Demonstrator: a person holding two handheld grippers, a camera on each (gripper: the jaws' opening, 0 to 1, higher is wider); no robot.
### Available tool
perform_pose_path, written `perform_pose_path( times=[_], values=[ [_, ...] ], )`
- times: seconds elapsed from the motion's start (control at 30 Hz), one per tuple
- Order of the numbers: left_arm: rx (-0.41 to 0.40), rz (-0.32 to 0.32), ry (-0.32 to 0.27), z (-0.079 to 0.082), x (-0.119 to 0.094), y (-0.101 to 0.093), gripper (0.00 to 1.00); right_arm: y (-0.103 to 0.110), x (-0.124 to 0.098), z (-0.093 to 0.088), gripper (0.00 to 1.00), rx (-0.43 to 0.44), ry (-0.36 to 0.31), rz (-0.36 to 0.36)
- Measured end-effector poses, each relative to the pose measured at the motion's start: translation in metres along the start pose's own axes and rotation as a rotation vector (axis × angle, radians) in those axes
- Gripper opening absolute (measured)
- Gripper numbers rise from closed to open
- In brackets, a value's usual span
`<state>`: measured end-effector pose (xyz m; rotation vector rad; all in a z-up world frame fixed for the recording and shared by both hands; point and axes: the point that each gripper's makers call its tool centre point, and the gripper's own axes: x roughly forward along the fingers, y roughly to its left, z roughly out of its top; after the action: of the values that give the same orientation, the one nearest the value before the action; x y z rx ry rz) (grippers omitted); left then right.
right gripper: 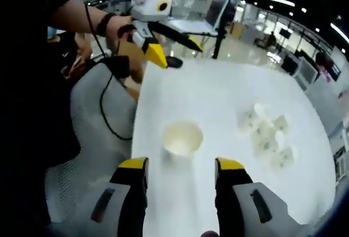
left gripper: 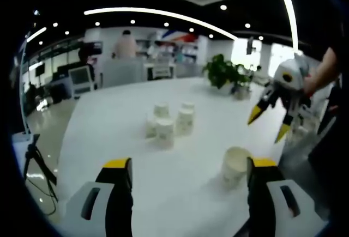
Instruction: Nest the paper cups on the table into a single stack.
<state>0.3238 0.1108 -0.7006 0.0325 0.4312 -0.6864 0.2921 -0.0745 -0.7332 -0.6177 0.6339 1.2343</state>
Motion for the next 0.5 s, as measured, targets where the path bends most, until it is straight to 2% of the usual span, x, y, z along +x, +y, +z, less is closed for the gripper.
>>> perform_pose_path(
  times=[0.07, 0.1, 0.17, 0.3, 0.37, 0.5],
  values=[
    [0.0, -0.002, 0.001, 0.0, 0.0, -0.001, 0.85, -0.004, -0.004, -0.003, 0.47, 0.018, -0.008, -0.018],
    [-0.002, -0.005, 0.0, 0.0, 0.0, -0.001, 0.85, -0.011, -0.008, -0.007, 0.47, 0.062, -0.019, -0.054],
    [-0.002, -0.007, 0.003, 0.0, 0.001, -0.001, 0.85, -0.02, -0.013, -0.011, 0.5, 0.098, -0.035, -0.094],
    [-0.013, -0.009, 0.001, 0.0, 0.003, 0.0, 0.85, -0.024, -0.022, -0.019, 0.53, 0.165, -0.047, -0.143],
    [-0.016, -0.01, 0.0, 0.001, 0.004, 0.0, 0.85, -0.027, -0.027, -0.02, 0.54, 0.186, -0.066, -0.17],
    [-0.017, -0.02, 0.0, 0.004, 0.005, -0.001, 0.85, -0.033, -0.034, -0.022, 0.6, 0.287, -0.115, -0.229]
  ],
)
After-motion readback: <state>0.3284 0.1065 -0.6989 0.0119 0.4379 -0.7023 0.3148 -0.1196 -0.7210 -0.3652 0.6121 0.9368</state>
